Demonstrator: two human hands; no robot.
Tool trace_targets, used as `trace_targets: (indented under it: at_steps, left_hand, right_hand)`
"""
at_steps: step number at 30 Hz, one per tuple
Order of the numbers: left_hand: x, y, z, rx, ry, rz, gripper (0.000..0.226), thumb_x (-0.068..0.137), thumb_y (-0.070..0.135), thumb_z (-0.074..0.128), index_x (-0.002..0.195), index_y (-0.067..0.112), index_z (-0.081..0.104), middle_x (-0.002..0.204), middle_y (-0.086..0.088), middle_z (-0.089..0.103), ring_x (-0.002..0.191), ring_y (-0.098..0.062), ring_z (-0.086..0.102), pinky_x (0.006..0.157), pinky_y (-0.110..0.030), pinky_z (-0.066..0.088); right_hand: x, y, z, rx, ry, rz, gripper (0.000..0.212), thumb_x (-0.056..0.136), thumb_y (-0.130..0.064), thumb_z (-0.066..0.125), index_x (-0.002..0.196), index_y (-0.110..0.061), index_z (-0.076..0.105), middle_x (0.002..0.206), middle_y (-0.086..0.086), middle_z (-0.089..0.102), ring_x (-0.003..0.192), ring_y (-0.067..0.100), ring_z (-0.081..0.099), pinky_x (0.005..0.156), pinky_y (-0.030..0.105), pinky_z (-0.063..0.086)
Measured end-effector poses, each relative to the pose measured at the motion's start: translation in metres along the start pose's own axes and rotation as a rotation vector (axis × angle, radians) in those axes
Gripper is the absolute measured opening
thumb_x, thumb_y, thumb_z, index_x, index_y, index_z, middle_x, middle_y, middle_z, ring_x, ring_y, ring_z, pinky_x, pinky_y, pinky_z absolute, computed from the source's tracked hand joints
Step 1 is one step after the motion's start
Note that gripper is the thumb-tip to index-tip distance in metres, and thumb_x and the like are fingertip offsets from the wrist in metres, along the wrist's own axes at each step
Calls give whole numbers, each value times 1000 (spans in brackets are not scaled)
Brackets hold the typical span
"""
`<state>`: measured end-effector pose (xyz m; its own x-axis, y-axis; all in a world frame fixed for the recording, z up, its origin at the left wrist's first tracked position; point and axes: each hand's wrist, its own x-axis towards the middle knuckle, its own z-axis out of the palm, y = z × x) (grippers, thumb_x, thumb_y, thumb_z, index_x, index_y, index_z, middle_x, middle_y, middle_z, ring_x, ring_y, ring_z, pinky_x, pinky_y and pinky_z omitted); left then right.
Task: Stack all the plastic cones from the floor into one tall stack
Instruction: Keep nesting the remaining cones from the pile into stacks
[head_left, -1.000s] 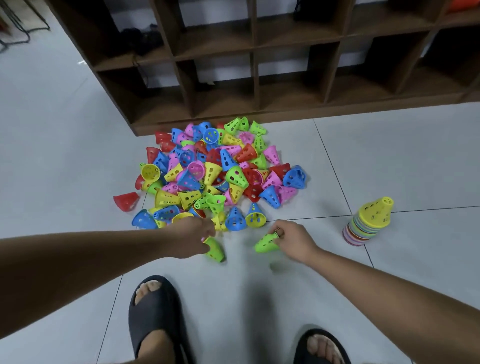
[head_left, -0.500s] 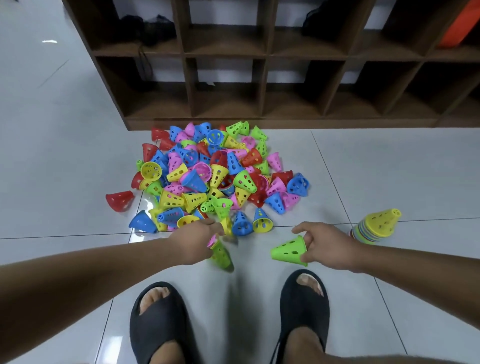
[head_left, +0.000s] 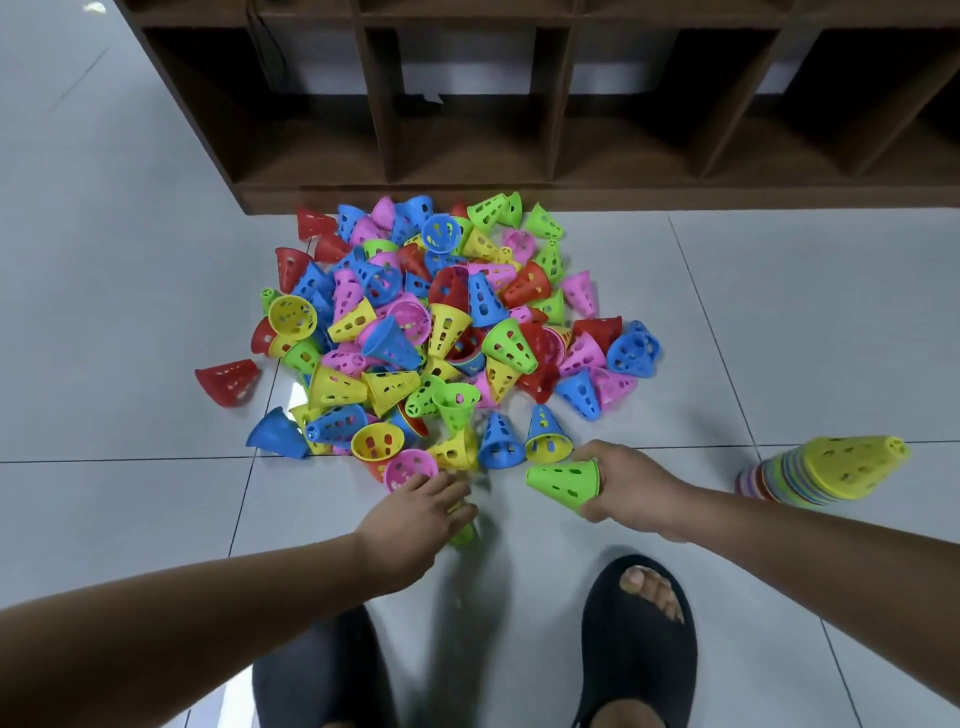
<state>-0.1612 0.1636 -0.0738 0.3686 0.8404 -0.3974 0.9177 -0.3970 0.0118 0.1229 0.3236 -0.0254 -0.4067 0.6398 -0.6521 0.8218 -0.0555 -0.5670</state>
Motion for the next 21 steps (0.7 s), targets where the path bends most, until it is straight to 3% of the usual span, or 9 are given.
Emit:
trace_targets:
  at_steps: [7, 11, 14, 17, 21]
  left_hand:
    - [10, -7, 19, 63, 94, 30, 42, 83, 17, 66, 125, 16, 63, 129, -11, 59, 123, -37, 55, 98, -47, 53]
    - [20, -12, 23, 51, 177, 33, 36, 83, 25, 72, 118, 20, 67, 114, -5, 62, 109, -31, 56, 90, -43, 50]
    - [30, -12, 17, -91, 245, -27, 51, 78, 39, 74, 126, 24, 63, 123, 0, 63, 109, -26, 58, 87, -40, 48]
    - [38, -7, 9, -264, 343, -72, 58, 81, 45, 78, 132, 26, 58, 128, 1, 63, 110, -23, 60, 86, -38, 51]
    - [42, 0, 8, -488, 334, -113, 56, 93, 51, 66, 140, 24, 54, 137, -1, 58, 110, -25, 65, 83, -39, 59]
  right_hand:
    - [33, 8, 14, 98, -39, 99, 85, 71, -7, 83, 145, -34, 51, 127, -2, 61, 113, 19, 63, 90, 38, 60]
    - [40, 5, 22, 220, -16, 80, 86, 64, -12, 90, 136, -43, 56, 124, -2, 65, 109, 19, 66, 90, 39, 62]
    - [40, 7, 26, 365, 22, 77, 79, 48, -21, 90, 118, -46, 61, 117, 2, 72, 106, 23, 72, 88, 41, 64]
    - [31, 3, 28, 524, 34, 70, 73, 58, -6, 90, 119, -34, 62, 118, 11, 71, 96, 25, 73, 71, 30, 61]
    - [23, -1, 35, 714, 18, 43, 67, 72, 12, 85, 124, -22, 61, 121, 22, 67, 92, 23, 72, 76, 33, 62]
